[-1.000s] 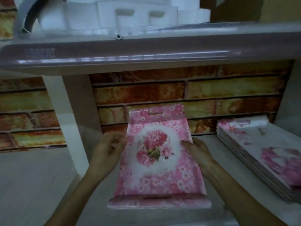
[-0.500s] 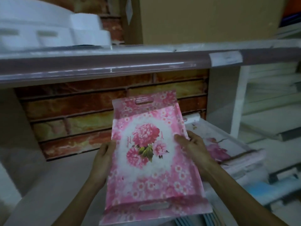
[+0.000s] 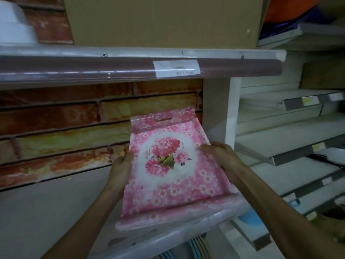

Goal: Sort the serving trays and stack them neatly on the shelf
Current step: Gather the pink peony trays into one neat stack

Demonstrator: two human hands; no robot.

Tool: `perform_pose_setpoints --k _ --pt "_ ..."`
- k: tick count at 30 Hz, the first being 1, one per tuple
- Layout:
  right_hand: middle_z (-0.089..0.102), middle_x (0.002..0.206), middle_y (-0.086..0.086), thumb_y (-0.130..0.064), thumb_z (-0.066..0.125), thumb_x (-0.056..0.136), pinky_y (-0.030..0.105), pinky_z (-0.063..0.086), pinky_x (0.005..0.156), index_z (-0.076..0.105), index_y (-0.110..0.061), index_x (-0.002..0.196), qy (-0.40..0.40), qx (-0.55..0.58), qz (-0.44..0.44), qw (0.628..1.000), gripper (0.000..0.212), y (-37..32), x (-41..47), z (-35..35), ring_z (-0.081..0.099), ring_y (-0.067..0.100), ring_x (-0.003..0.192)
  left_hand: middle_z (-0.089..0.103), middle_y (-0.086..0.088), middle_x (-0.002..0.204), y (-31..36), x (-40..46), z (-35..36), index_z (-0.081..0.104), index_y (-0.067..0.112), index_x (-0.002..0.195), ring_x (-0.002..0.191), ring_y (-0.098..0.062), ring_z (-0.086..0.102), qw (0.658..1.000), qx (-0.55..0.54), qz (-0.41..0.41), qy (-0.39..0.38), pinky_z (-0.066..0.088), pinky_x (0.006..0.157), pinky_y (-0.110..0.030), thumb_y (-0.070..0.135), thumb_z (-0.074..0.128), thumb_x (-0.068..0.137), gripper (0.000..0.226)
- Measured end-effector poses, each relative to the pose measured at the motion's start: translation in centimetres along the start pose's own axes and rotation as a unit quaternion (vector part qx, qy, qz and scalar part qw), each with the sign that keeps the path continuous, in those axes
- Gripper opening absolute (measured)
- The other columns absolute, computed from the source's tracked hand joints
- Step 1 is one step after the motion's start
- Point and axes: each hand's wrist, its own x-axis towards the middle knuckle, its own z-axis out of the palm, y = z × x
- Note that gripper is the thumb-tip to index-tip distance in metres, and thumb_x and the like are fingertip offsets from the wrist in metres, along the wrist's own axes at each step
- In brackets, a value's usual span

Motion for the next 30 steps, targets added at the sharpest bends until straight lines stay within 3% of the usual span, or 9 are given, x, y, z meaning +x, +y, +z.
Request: perform_pose_setpoints --k 3,7,9,11,15,19,22,24,30 --pt "0.075 0.098 0.013 -0.012 0.066 0.088 0.024 0.058 0.055 0.071 -0.005 0.107 -0.011 -0.024 0.005 1.000 0.021 -0.3 2.2 -1.2 0.075 0.021 0.078 0.070 -0.022 0.110 -0.1 2.2 1.8 0.066 0.004 0.108 0.093 -0.038 0.069 1.000 -0.010 -0.006 -0.001 0.054 0.081 -0.043 0.030 0.051 0.096 0.033" --pt "0.073 0.102 0.021 -0.013 0.067 0.087 0.046 0.059 0.083 0.070 0.002 0.104 0.014 -0.086 0.004 0.996 0.023 -0.1 5.9 -2.1 0.071 0.037 0.094 0.068 -0.014 0.092 -0.4 5.0 4.1 0.061 0.005 0.109 0.070 -0.016 0.066 1.000 -0.006 0.017 -0.001 0.049 0.052 -0.019 0.026 0.052 0.098 0.025" --pt "0.074 0.096 0.019 -0.011 0.065 0.088 0.044 0.060 0.081 0.072 -0.002 0.099 0.014 -0.116 -0.002 0.993 0.016 0.0 7.5 -2.5 0.072 0.035 0.089 0.070 -0.015 0.102 -0.9 6.6 4.9 0.066 0.011 0.102 0.085 -0.026 0.066 1.000 0.001 0.020 -0.007 0.050 0.067 -0.030 0.032 0.054 0.096 0.025" --pt "0.075 0.087 0.012 -0.010 0.063 0.089 0.032 0.062 0.065 0.072 -0.006 0.095 0.014 -0.138 -0.016 0.990 0.012 0.4 8.9 -2.9 0.073 0.026 0.076 0.067 -0.010 0.097 -1.3 7.7 5.5 0.066 0.015 0.087 0.086 -0.026 0.063 1.000 0.016 0.025 -0.007 0.047 0.072 -0.036 0.037 0.055 0.094 0.025" --pt "0.069 0.073 0.002 -0.009 0.064 0.090 0.014 0.049 0.042 0.073 -0.007 0.092 0.008 -0.188 -0.028 0.982 0.009 1.6 11.7 -3.9 0.065 0.012 0.057 0.050 -0.007 0.065 -2.7 9.2 6.6 0.049 0.017 0.064 0.062 -0.019 0.050 0.996 0.088 0.008 0.006 0.036 0.062 -0.036 0.037 0.061 0.089 0.034" --pt "0.066 0.068 0.000 -0.013 0.066 0.089 0.010 0.042 0.039 0.071 -0.006 0.085 -0.002 -0.244 -0.021 0.970 0.010 3.0 14.3 -4.9 0.062 0.010 0.056 0.057 -0.010 0.060 -4.0 9.1 7.2 0.059 0.013 0.060 0.061 -0.023 0.061 0.986 0.167 -0.023 -0.010 0.043 0.057 -0.033 0.042 0.066 0.076 0.033" --pt "0.066 0.066 0.001 -0.015 0.067 0.088 0.011 0.041 0.040 0.069 -0.010 0.070 -0.017 -0.279 -0.022 0.960 0.019 4.2 15.6 -5.7 0.061 0.010 0.056 0.050 0.002 0.039 -4.5 8.2 8.1 0.047 0.013 0.036 0.040 -0.015 0.057 0.976 0.214 -0.030 0.012 0.044 0.043 -0.021 0.029 0.064 0.085 0.054" --pt "0.067 0.067 0.004 -0.016 0.067 0.087 0.016 0.043 0.044 0.070 -0.007 0.070 -0.024 -0.301 -0.017 0.953 0.019 5.0 16.3 -6.2 0.062 0.012 0.056 0.056 0.000 0.039 -4.7 7.5 8.7 0.053 0.011 0.039 0.033 -0.011 0.056 0.966 0.254 -0.030 0.027 0.045 0.035 -0.020 0.027 0.063 0.087 0.052" --pt "0.057 0.052 -0.001 -0.016 0.063 0.089 0.010 0.035 0.035 0.065 -0.007 0.062 -0.046 -0.356 -0.035 0.933 0.028 6.9 17.2 -7.4 0.051 0.005 0.040 0.069 -0.011 0.060 -4.5 6.1 10.1 0.061 0.006 0.054 0.062 -0.025 0.071 0.925 0.378 -0.025 0.040 0.061 0.062 -0.036 0.035 0.062 0.082 0.041"
